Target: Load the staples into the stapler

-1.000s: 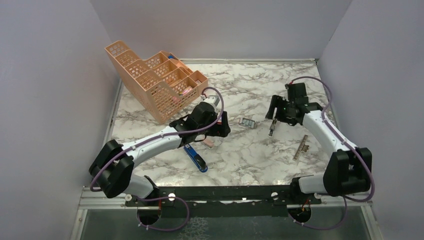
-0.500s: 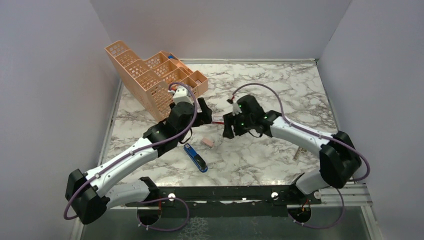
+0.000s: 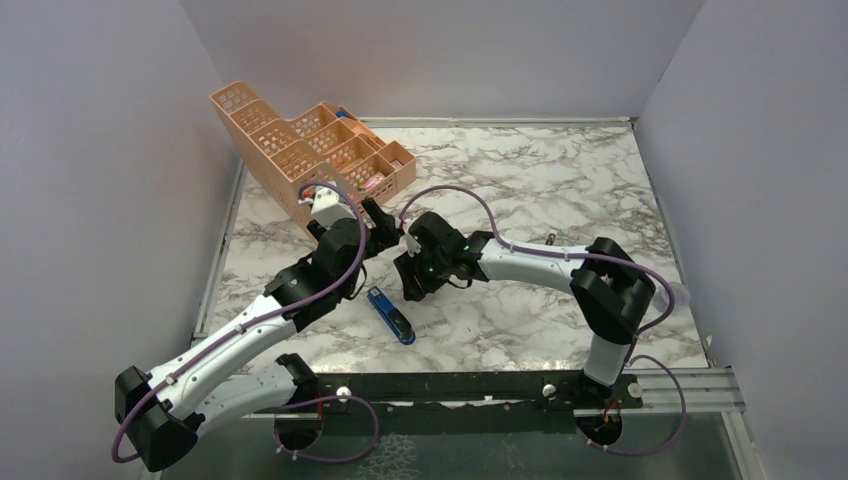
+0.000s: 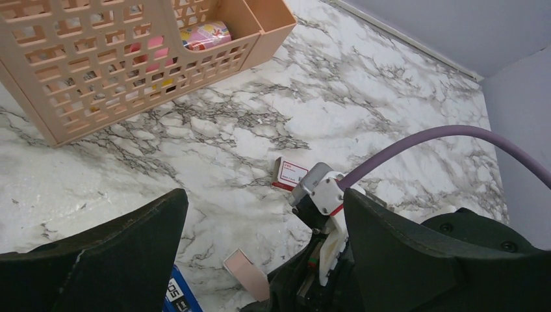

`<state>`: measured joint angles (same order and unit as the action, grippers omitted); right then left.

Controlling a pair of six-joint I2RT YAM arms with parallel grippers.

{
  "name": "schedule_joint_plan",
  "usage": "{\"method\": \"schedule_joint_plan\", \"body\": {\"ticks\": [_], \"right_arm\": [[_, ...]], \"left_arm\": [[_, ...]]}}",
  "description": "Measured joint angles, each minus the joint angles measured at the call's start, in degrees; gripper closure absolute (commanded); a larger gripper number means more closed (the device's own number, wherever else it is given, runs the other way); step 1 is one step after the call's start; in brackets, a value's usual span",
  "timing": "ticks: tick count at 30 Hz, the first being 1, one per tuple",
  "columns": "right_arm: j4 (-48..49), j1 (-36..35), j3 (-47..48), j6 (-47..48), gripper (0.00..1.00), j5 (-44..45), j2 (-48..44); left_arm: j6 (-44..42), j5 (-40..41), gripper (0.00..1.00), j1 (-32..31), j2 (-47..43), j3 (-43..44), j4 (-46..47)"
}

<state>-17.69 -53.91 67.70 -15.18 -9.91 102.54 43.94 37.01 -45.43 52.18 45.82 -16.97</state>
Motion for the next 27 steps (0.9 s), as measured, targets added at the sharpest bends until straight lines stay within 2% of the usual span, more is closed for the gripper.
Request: {"method": "schedule_joint_plan", "body": {"ticks": [14,23,27], "right_arm": [[-1.22,-0.87,2.67,-1.09,0.56,5.81,3.02],[-2.82,-1.73,2.97,-1.27,0.53,7.48,3.28],[-3.63,-2.51,2.97,-1.31,0.67,7.61,3.34]], "left_arm": [[0.44,0.39,0.1,0.0,0.66,-0.26,-0.22],[0.48,0.37,0.1,0.0,1.4,-0.52,-0.35],[0.48,0.39,0.1,0.04,1.57,-0.55,-0.57]]}}
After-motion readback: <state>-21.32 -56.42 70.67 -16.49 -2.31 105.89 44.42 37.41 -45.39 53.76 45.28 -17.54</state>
